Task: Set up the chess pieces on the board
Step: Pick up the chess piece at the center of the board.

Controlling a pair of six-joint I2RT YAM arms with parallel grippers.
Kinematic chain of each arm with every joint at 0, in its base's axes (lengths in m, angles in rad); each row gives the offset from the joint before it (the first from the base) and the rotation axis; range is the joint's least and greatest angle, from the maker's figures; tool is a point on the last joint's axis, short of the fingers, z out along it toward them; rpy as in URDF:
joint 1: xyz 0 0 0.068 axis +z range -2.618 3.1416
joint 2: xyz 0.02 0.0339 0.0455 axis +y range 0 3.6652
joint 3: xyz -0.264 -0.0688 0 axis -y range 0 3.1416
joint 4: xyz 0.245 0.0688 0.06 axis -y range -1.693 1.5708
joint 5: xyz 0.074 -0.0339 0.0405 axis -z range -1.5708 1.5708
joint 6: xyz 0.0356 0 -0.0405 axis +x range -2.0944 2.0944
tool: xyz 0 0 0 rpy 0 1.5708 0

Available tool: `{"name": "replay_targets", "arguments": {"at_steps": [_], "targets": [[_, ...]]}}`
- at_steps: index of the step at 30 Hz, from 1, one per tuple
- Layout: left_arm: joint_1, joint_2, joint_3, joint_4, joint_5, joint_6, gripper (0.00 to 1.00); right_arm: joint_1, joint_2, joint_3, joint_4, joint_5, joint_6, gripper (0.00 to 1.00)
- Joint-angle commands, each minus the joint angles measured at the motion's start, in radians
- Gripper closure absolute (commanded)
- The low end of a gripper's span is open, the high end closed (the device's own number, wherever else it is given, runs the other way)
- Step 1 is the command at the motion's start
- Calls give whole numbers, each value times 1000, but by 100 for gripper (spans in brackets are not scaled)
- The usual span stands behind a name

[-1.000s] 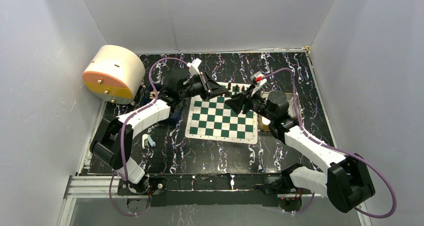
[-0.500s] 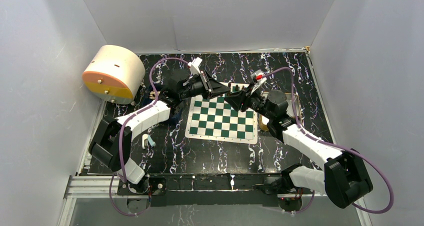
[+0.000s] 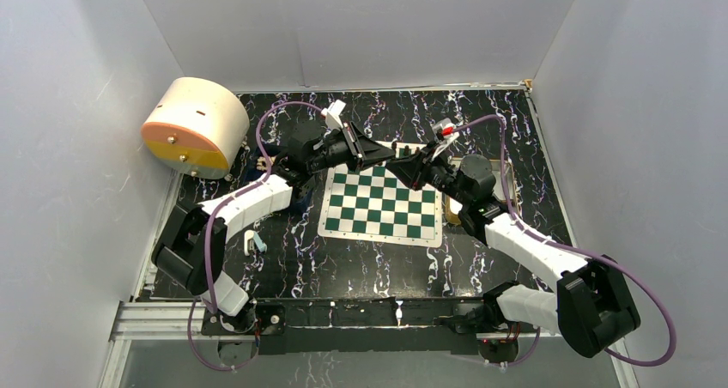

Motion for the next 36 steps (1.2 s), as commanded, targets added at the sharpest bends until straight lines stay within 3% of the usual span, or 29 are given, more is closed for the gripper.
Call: {"name": "replay_targets", "arguments": {"at_steps": [1, 5, 10, 14, 19, 36], "targets": [[-9, -68, -13, 38, 7, -2, 88, 1, -33, 26, 62, -6, -32, 87], [-9, -88, -7, -1, 1, 43, 74, 3, -60, 25, -13, -13, -119, 92], [-9, -112, 93, -270, -19, 276, 67, 3, -94, 38, -132, -46, -225, 93], [-9, -106, 197, -496, -38, 489, 64, 2, -106, 63, -233, -107, -292, 93], [-9, -61, 307, -698, 18, 604, 65, 2, -102, 101, -316, -148, -329, 93], [-54, 0, 306, -698, 103, 605, 59, 2, -54, 134, -330, -156, -291, 92]]}}
